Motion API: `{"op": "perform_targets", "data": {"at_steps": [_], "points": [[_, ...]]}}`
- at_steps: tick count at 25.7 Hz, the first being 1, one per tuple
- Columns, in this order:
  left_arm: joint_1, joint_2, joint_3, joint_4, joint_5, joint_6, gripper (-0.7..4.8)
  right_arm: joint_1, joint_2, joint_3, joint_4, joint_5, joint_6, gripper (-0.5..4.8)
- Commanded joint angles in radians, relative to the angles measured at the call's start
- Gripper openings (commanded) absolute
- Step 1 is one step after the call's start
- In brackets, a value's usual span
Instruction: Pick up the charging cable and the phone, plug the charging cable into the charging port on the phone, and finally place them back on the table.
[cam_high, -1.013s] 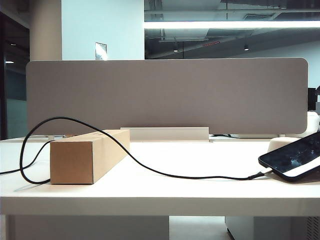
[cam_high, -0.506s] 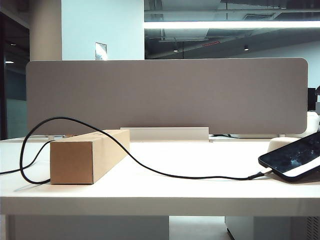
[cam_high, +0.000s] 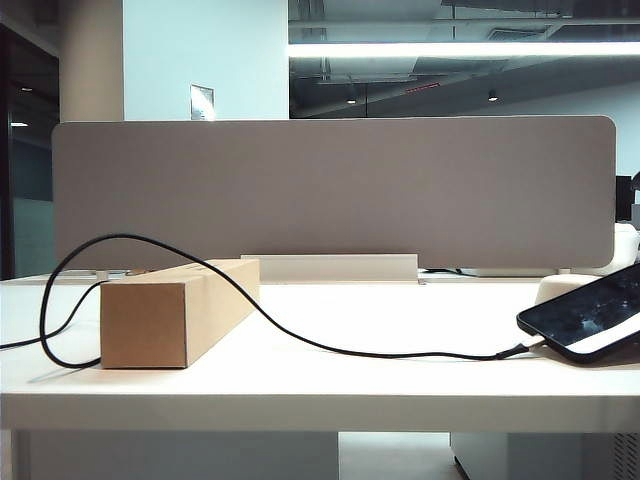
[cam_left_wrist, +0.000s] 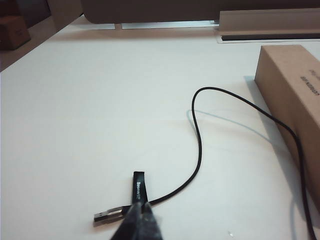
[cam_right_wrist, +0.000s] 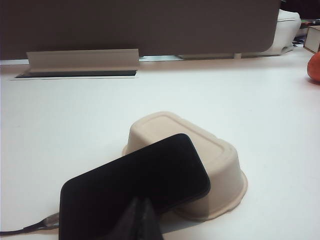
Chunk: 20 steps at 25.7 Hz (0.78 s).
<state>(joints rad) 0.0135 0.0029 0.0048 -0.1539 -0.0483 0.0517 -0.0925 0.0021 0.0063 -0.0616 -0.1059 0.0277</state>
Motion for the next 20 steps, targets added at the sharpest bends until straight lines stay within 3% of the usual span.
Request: {"op": "perform_targets", "data": {"at_steps": [1, 20], "points": [[0.002, 0.001, 0.003, 0.005, 0.003, -0.003, -0.05, 0.004, -0.002, -0.006, 0.011, 0.045, -0.004, -0.01], [0.002, 0.001, 0.003, 0.005, 0.003, -0.003, -0.05, 0.003, -0.002, -0.006, 0.006, 0.033, 0.005, -0.01]]}}
